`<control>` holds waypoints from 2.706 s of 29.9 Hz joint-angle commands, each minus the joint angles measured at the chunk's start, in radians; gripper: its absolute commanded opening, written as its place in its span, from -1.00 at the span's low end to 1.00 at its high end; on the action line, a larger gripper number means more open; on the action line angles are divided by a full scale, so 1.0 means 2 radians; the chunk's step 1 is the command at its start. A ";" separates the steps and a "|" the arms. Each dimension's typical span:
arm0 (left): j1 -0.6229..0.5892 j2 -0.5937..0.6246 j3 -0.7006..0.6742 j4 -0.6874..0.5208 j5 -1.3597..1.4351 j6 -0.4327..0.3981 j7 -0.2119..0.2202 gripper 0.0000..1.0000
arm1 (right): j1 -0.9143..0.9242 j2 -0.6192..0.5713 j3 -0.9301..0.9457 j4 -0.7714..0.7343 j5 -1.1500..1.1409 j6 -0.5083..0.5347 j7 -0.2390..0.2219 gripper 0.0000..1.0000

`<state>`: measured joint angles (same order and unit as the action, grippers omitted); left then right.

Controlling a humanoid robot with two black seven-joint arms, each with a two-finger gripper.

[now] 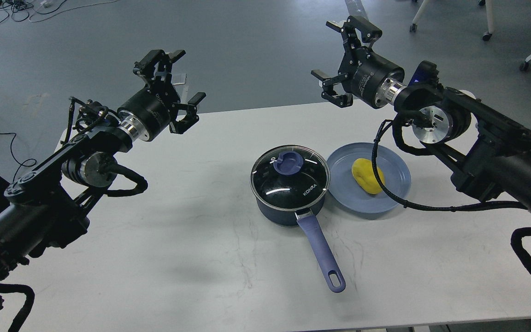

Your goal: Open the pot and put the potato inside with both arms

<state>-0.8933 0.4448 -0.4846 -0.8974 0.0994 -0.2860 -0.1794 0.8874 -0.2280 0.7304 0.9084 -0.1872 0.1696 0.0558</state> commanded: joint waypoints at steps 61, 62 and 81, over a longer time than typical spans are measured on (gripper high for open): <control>-0.085 0.018 0.018 -0.082 0.569 0.175 -0.130 1.00 | 0.001 -0.034 0.022 -0.001 0.000 -0.007 0.005 1.00; -0.083 0.018 0.032 -0.082 0.632 0.201 -0.142 1.00 | 0.001 -0.038 0.023 -0.001 0.000 -0.007 0.005 1.00; -0.095 -0.010 0.209 -0.075 0.909 0.298 -0.153 0.99 | -0.007 -0.076 0.066 -0.005 0.000 -0.010 0.000 1.00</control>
<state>-1.0864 0.4459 -0.0719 -1.0530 1.8861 0.3093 -0.4851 0.8841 -0.3538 0.8456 0.9025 -0.1871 0.1496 0.0613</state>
